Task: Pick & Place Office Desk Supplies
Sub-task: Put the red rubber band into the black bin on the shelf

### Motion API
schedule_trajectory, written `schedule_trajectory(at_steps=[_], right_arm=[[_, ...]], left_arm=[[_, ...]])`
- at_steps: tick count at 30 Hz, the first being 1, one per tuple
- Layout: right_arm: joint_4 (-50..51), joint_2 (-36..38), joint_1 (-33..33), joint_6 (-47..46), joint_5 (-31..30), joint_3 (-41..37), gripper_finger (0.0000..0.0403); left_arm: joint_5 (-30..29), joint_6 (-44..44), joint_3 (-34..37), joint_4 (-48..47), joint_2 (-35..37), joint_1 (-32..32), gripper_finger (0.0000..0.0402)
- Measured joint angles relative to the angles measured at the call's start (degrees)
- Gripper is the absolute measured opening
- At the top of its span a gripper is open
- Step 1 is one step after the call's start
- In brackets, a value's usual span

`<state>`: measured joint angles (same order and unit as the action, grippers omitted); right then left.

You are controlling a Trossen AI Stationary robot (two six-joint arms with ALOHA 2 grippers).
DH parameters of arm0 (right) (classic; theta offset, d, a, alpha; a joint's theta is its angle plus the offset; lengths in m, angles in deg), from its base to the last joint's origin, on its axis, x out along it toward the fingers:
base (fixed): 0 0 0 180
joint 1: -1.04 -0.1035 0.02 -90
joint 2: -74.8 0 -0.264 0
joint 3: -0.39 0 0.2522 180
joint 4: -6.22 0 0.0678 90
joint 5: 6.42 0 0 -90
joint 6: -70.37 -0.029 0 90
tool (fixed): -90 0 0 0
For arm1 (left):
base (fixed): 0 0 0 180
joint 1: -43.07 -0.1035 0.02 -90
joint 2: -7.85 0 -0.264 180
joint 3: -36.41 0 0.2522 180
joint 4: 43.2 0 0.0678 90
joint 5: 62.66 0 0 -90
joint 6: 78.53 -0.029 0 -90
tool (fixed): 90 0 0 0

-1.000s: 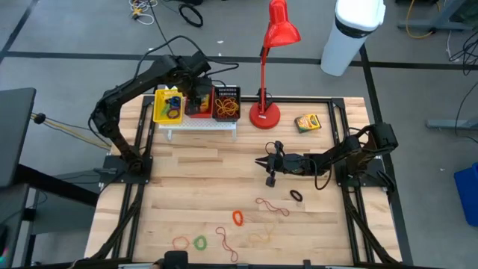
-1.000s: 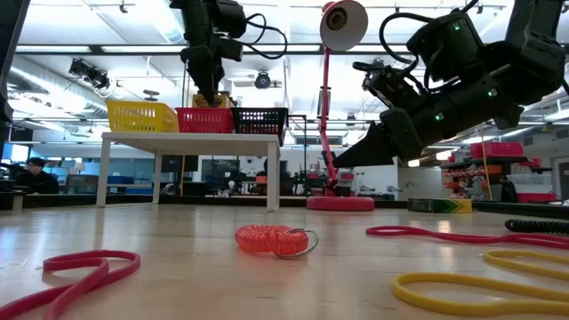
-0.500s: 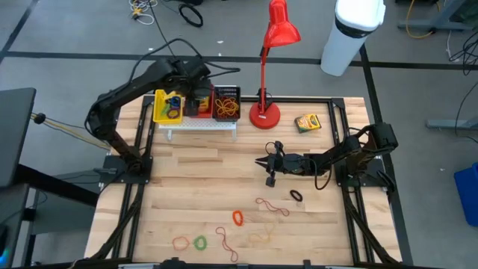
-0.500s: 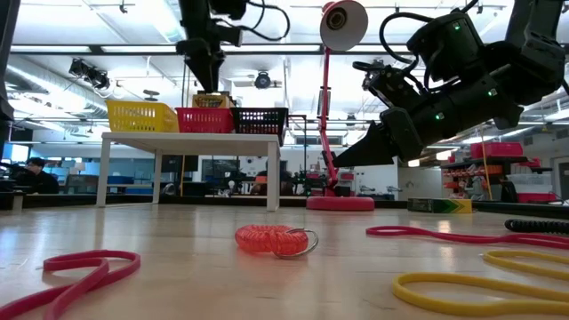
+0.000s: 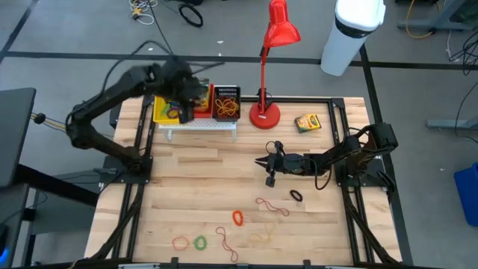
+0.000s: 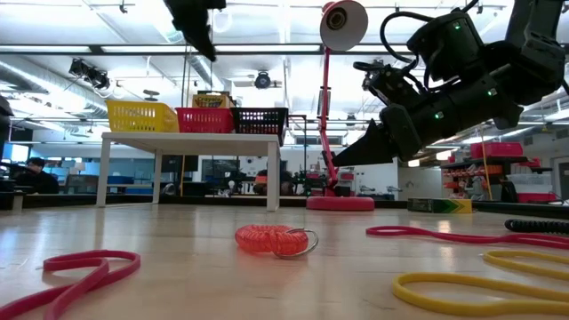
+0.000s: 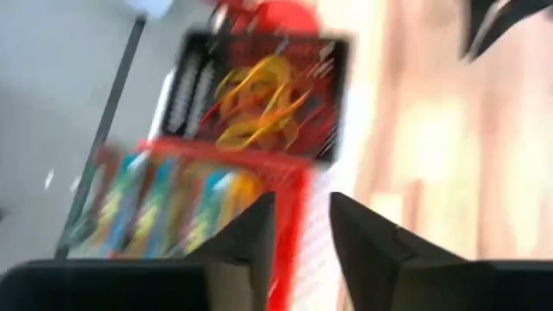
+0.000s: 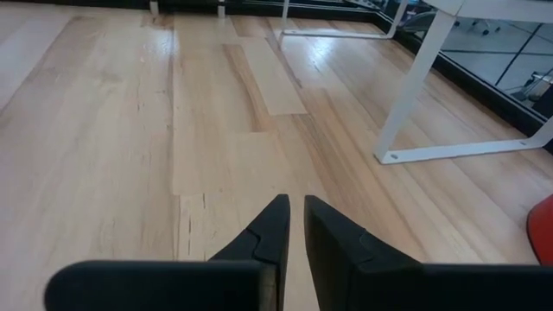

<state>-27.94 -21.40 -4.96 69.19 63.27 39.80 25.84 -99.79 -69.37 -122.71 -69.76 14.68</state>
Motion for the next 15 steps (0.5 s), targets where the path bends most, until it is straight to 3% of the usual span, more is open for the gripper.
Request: schedule_trajectory(at_steps=[4,9,15], right_arm=[[0.0,0.0,0.0,-0.1,0.0,0.0,0.0048],[0.1,0.0,0.0,-0.6,0.9,0.0,0.0036],[0.2,0.0,0.0,-0.9,1.1,0.0,0.0008]], left_arm=[[1.8,3.1,14.2,16.9,6.1,3.9,0.0066],[9.2,7.4,36.2,45.9,15.0,7.9,0.0014],[11.8,13.1,59.6,85.4,16.9,14.7,0.0011]])
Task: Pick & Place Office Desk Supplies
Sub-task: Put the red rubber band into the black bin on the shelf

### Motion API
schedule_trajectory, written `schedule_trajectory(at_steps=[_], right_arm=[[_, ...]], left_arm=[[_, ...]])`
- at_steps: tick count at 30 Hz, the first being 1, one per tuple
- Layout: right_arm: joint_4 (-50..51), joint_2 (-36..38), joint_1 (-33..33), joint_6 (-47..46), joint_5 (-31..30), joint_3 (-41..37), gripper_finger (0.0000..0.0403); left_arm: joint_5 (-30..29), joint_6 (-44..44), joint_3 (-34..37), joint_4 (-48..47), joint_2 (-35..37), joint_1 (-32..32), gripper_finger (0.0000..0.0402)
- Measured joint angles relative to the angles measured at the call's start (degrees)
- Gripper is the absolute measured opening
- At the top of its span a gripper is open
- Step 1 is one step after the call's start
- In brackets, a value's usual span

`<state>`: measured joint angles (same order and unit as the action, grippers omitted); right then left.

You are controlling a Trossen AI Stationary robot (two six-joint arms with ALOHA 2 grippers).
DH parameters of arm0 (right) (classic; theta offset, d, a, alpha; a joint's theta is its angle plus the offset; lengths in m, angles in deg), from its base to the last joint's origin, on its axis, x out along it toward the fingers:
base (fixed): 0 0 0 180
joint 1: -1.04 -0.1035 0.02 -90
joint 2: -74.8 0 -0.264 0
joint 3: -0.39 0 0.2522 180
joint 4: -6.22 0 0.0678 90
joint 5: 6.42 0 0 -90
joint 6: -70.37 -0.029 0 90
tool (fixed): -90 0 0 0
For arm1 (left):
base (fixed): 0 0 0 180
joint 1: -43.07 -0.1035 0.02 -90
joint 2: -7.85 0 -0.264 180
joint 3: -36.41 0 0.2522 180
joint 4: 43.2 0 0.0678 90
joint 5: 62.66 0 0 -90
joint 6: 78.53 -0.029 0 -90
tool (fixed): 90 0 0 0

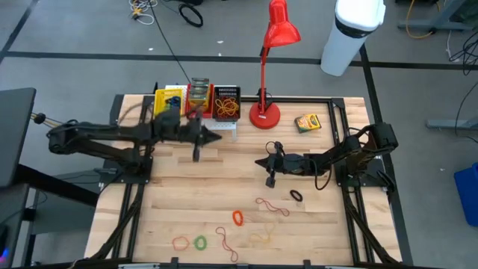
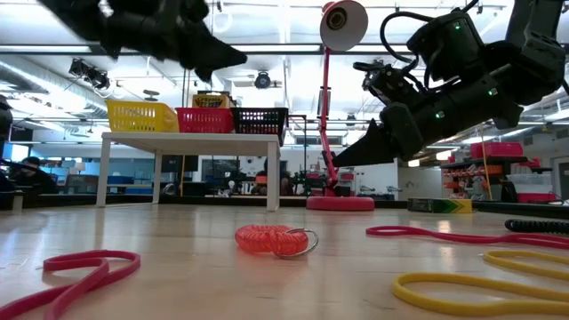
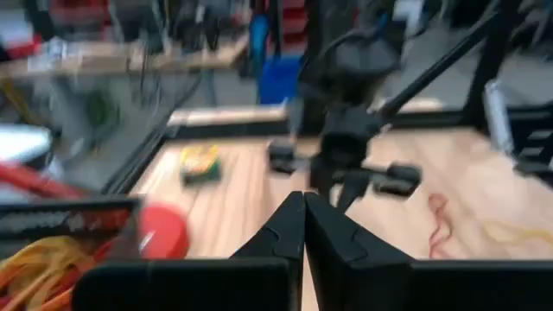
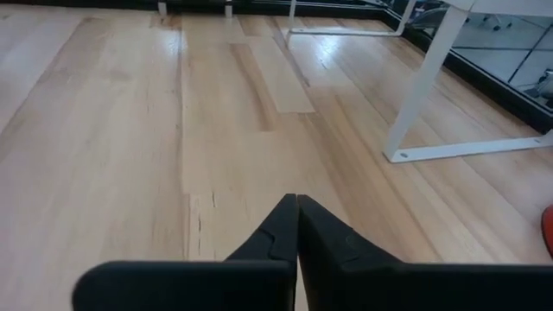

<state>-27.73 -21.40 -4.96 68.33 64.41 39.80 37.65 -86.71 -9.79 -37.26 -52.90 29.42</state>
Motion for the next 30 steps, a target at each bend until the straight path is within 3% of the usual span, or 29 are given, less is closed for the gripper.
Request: schedule_trajectory(at_steps=[3,6,11,17,25,30], right_arm=[[5.4,0.2,0.0,-2.2,-1.2,1.3,0.0012],[14.1,0.4,0.0,-5.3,-1.3,4.0,0.0005],[30.1,0.5,-1.1,-10.5,1.8,8.2,0.0009],[52.5,0.5,-8.1,-18.8,2.7,16.0,0.0011],[71.6,0.5,-17.0,-32.5,4.7,25.6,0.0127],[74.7,0.3,-23.2,-36.2,9.7,26.5,0.0184]], left_arm=[[-1.9,0.5,7.1,14.3,-2.6,3.1,0.0014],[-4.3,2.5,10.5,22.7,-5.5,5.2,0.0015],[-4.8,5.6,10.5,23.9,-10.7,7.0,0.0016],[-4.4,2.4,10.4,31.2,-19.6,9.2,0.0012],[-0.6,4.0,10.4,50.5,-31.5,10.4,0.0009],[-0.8,3.7,10.4,53.4,-35.3,10.3,0.0012]])
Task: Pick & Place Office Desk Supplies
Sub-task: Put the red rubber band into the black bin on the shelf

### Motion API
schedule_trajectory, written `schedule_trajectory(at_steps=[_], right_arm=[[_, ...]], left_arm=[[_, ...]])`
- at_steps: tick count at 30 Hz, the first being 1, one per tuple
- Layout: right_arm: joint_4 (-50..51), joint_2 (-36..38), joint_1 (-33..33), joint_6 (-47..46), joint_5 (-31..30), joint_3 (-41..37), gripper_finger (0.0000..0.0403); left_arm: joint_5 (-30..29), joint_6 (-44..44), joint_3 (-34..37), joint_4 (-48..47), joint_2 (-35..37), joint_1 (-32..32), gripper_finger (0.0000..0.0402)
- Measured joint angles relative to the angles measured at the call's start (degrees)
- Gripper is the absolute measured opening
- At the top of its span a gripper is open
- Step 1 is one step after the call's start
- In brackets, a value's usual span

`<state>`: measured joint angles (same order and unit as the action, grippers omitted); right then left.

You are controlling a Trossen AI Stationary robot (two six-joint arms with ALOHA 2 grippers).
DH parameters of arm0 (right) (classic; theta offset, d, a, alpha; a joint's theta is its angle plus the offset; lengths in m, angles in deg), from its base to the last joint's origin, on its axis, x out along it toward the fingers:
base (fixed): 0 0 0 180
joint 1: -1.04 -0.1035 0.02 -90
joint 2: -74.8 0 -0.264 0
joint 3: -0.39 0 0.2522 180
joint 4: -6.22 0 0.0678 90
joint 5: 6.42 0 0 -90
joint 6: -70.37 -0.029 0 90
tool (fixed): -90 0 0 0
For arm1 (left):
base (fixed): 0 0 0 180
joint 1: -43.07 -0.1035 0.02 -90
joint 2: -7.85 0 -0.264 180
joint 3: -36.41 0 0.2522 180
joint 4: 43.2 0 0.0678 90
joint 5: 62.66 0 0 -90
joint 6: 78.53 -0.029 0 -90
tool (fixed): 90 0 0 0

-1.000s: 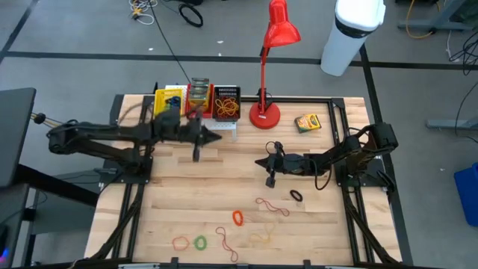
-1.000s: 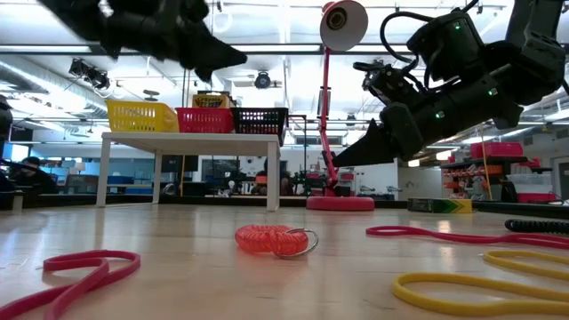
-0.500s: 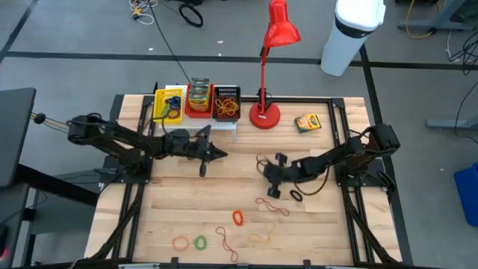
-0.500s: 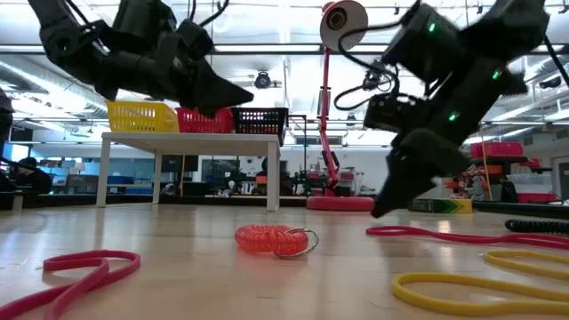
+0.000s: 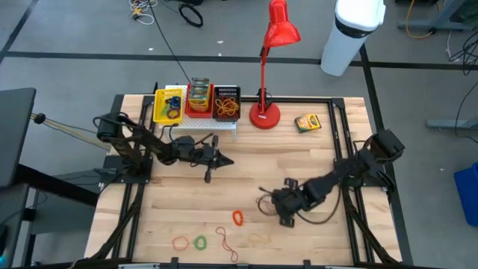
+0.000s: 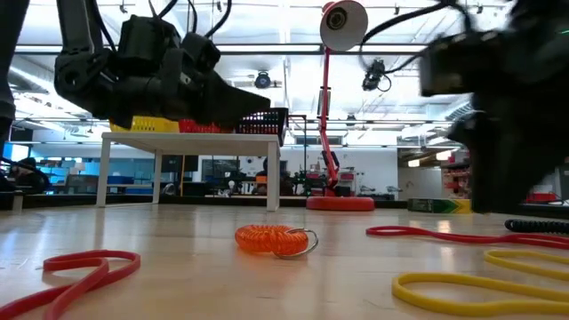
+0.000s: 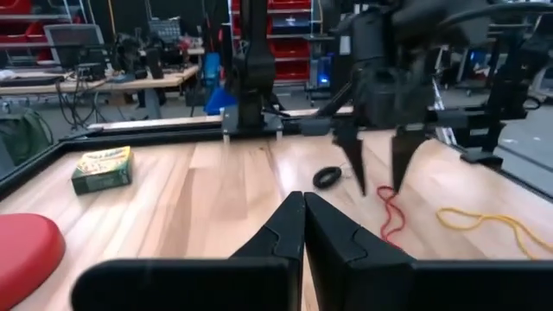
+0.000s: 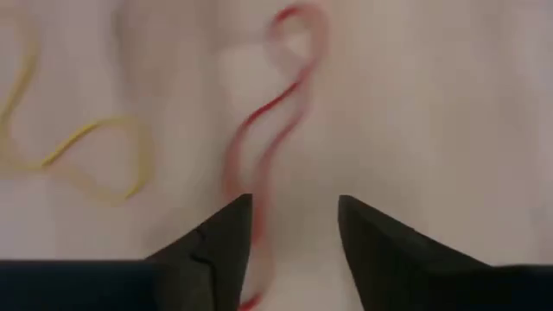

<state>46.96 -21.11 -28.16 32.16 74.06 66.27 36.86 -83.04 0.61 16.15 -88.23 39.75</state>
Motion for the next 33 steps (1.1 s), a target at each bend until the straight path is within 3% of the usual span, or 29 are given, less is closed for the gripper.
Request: schedule_trajectory(at_steps=[5,10,13,18,26,33], right_arm=[[-0.5,-2.6,-3.7,-4.1,-0.4,0.0,0.0184],[-1.1,-4.7,-3.9,-5.2,-1.2,0.2,0.0158],[-1.0,-4.9,-3.9,-5.3,-2.5,0.2,0.0117],[-1.3,-5.3,-3.8,-4.0,-4.2,1.5,0.0015],[-1.5,-0.7,-2.1,-0.1,-13.1,2.6,0.0006],[-3.5,6.8,6.3,11.4,-16.2,2.6,0.0004]], left_arm=[[-0.5,-0.9,0.0,0.4,-1.2,0.0,0.0010],[-0.5,-0.8,0.0,1.1,-1.2,0.0,0.0010],[-0.5,-0.3,0.0,1.1,-1.2,0.0,0.0010],[-1.1,5.2,0.4,1.2,-0.1,-1.0,0.0010],[-5.6,6.8,8.6,2.5,8.4,-6.0,0.0009],[-12.9,4.6,13.7,3.7,11.8,-6.1,0.0009]])
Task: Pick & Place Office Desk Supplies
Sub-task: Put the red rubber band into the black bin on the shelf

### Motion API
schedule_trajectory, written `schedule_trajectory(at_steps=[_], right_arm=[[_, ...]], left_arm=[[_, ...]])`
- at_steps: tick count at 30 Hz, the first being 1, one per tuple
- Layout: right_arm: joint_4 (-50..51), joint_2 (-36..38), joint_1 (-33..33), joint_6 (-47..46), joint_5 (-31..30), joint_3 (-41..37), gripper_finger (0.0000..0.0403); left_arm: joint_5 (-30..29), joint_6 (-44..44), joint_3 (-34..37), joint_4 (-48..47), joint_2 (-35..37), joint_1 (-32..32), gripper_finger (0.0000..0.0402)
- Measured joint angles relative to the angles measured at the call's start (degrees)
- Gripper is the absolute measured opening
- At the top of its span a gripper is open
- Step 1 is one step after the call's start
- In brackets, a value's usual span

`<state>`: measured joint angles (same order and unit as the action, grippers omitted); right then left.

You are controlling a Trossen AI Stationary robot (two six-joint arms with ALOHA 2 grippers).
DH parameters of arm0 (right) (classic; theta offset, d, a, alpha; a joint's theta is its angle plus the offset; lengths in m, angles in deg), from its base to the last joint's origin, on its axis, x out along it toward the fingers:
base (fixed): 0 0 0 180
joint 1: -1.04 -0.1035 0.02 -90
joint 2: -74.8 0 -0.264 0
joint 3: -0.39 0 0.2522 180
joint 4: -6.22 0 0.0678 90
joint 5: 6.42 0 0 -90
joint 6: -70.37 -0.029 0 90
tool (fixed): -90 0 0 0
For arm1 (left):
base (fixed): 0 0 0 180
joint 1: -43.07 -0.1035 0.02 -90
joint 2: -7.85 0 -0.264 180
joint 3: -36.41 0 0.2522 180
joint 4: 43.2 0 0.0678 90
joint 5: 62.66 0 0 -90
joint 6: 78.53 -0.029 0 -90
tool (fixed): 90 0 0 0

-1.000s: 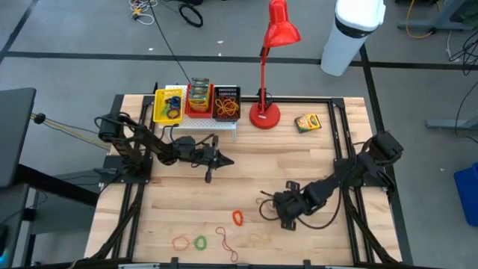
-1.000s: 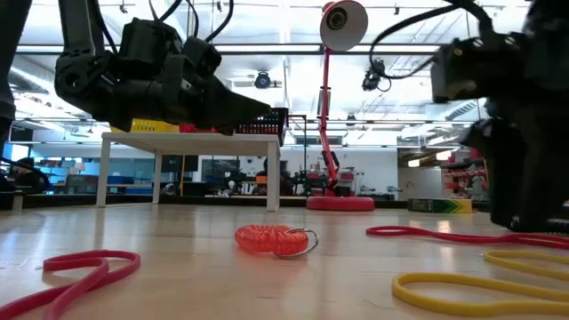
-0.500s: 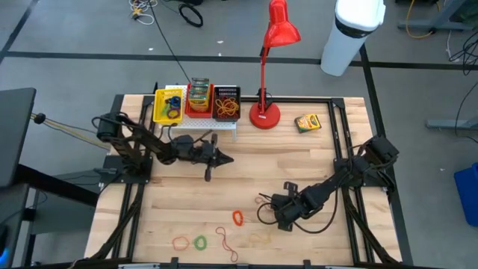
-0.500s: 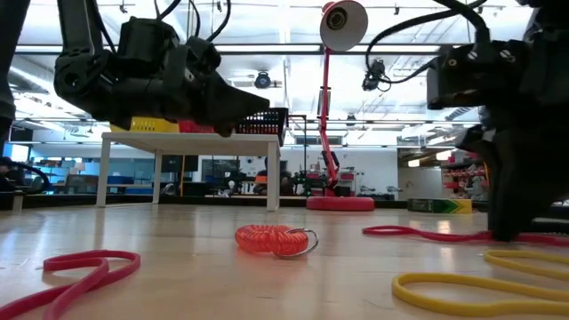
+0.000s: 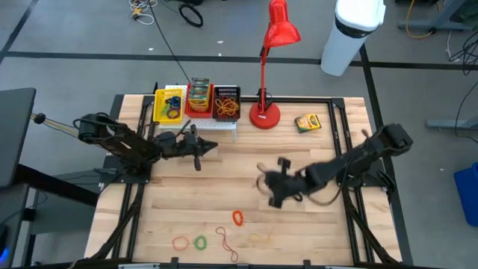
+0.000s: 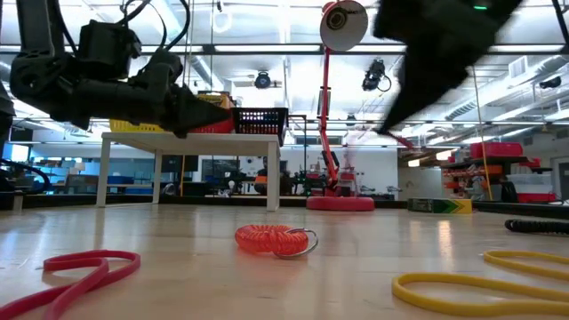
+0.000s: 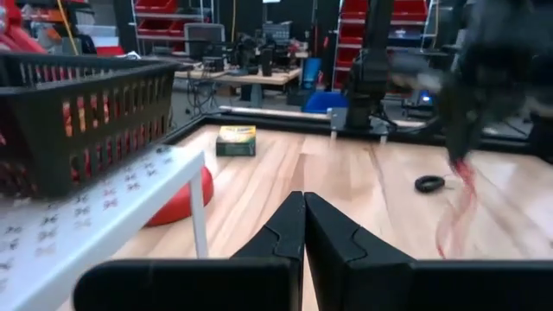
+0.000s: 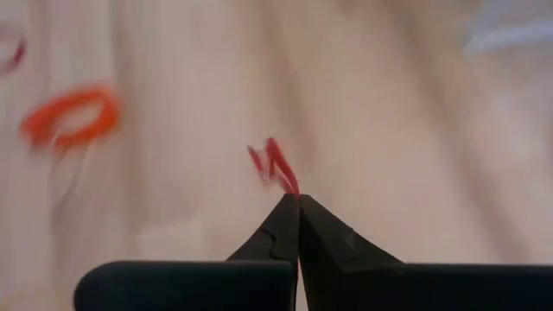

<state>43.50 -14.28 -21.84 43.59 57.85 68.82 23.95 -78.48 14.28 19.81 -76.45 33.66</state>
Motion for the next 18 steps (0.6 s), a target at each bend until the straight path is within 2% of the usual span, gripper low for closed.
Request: schedule_trajectory(at_steps=[4,8,12,18], right_arm=[[-7.4,4.1,7.8,11.1,0.4,0.6,0.0003],[-8.8,4.7,15.5,20.9,2.2,6.4,0.0002],[-8.1,2.6,22.3,28.2,2.6,14.0,0.0001],[-4.3,-3.3,32.9,34.7,9.3,25.1,0.0001]], left_arm=[[-0.6,0.3,0.1,-0.7,0.0,0.1,0.0009],[-1.5,0.4,0.1,-1.8,-0.1,0.1,0.0009],[-2.9,-0.3,0.1,-3.5,-0.2,0.1,0.0009],[-3.0,-0.3,0.1,-3.4,-0.2,0.1,0.0009]])
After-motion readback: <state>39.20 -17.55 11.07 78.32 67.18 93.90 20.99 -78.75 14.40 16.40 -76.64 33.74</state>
